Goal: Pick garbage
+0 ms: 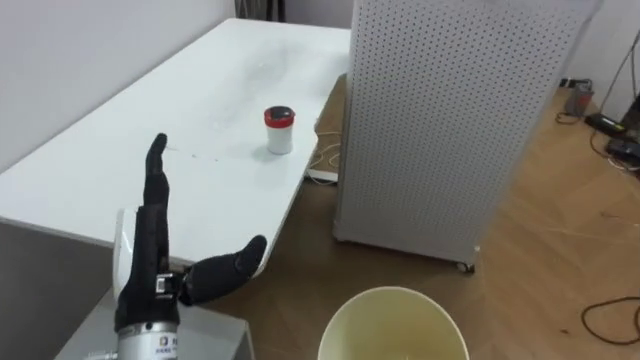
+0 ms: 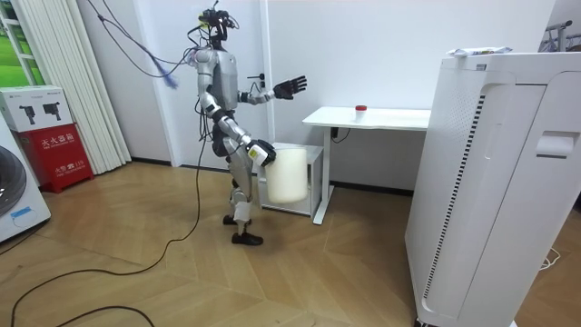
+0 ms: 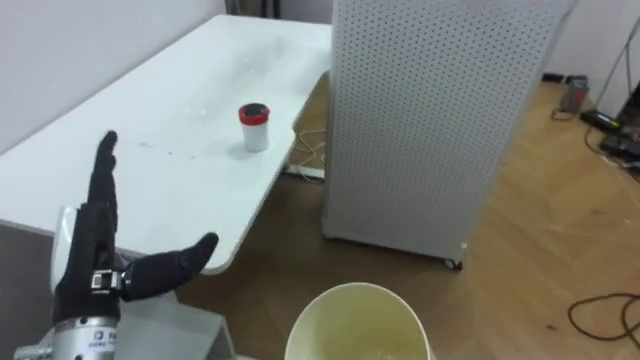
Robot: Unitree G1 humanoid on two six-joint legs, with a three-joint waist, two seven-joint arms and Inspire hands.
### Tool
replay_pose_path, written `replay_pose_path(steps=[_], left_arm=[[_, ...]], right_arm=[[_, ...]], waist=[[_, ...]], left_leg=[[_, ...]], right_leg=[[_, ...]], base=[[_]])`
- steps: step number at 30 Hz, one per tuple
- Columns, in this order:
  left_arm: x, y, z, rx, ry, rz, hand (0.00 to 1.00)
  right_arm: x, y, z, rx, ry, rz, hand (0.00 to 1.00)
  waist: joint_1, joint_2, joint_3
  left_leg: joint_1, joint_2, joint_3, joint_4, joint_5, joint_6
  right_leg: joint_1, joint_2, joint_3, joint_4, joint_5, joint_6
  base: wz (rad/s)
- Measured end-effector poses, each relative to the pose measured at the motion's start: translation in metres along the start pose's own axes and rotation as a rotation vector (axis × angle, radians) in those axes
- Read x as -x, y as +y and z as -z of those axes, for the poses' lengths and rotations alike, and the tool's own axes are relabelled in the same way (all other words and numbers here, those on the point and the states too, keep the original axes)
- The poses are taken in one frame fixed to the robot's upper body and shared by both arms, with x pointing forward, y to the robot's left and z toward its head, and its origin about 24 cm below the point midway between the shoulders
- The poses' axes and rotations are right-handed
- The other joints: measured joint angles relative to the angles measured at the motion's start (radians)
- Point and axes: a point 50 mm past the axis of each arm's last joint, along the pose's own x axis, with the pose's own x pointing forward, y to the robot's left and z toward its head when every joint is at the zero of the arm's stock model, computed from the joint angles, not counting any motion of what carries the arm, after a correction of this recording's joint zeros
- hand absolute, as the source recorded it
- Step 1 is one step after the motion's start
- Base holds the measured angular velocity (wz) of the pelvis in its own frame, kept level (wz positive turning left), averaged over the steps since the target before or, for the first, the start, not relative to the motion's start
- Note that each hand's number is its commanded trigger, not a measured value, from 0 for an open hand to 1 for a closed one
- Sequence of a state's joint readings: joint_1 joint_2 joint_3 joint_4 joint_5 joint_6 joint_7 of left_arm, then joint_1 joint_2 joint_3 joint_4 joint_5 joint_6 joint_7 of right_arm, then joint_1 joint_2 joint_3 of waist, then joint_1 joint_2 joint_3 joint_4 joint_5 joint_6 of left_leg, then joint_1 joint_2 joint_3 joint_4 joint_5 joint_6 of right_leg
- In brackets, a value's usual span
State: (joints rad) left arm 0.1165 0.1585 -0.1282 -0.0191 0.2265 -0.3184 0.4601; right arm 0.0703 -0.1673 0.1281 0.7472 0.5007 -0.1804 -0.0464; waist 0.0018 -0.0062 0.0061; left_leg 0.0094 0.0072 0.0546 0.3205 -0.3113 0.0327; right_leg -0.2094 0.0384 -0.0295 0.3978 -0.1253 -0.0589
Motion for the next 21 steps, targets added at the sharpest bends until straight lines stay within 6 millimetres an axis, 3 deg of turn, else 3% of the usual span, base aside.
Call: replay_pose_path(steps=[2,6,10,16,21], left_arm=[[0.002,-0.002,0.000,0.001,0.004,0.012,0.00],[0.003,-0.002,0.001,0.001,0.009,0.016,0.00],[0.002,0.001,0.002,-0.009,0.007,0.006,0.00],[0.001,0.007,0.004,0.015,0.025,-0.020,0.00],[0.001,0.008,0.006,0.008,0.035,-0.027,0.00]], right_arm=[[0.001,0.003,-0.002,0.006,-0.014,-0.008,1.00],[0.001,0.007,-0.008,0.032,-0.045,-0.029,1.00],[0.002,0.011,-0.006,0.042,-0.041,-0.042,1.00],[0.004,0.010,0.000,0.045,-0.020,-0.049,1.00],[0.004,0.012,0.002,0.050,-0.010,-0.066,1.00]], waist=[[-0.016,0.010,-0.0012],[-0.025,0.010,-0.0008],[-0.017,0.006,0.0017],[-0.005,0.001,0.0041],[0.014,0.003,0.0047]], left_leg=[[0.003,-0.005,0.000,-0.018,0.004,-0.002],[0.016,-0.004,0.018,-0.017,0.006,-0.002],[0.028,-0.006,0.044,-0.021,0.005,-0.002],[0.051,0.000,0.068,-0.048,0.005,-0.001],[0.059,0.017,0.099,-0.010,-0.017,-0.017]], right_leg=[[0.002,0.005,0.000,-0.021,0.003,-0.004],[0.000,0.008,0.003,-0.020,0.000,-0.003],[-0.006,0.014,0.029,-0.014,-0.002,0.000],[-0.004,0.023,0.027,-0.017,-0.001,-0.002],[-0.001,0.032,-0.002,0.005,-0.024,-0.021]], base=[[-0.06],[-0.10],[-0.23],[-0.14],[-0.17]])
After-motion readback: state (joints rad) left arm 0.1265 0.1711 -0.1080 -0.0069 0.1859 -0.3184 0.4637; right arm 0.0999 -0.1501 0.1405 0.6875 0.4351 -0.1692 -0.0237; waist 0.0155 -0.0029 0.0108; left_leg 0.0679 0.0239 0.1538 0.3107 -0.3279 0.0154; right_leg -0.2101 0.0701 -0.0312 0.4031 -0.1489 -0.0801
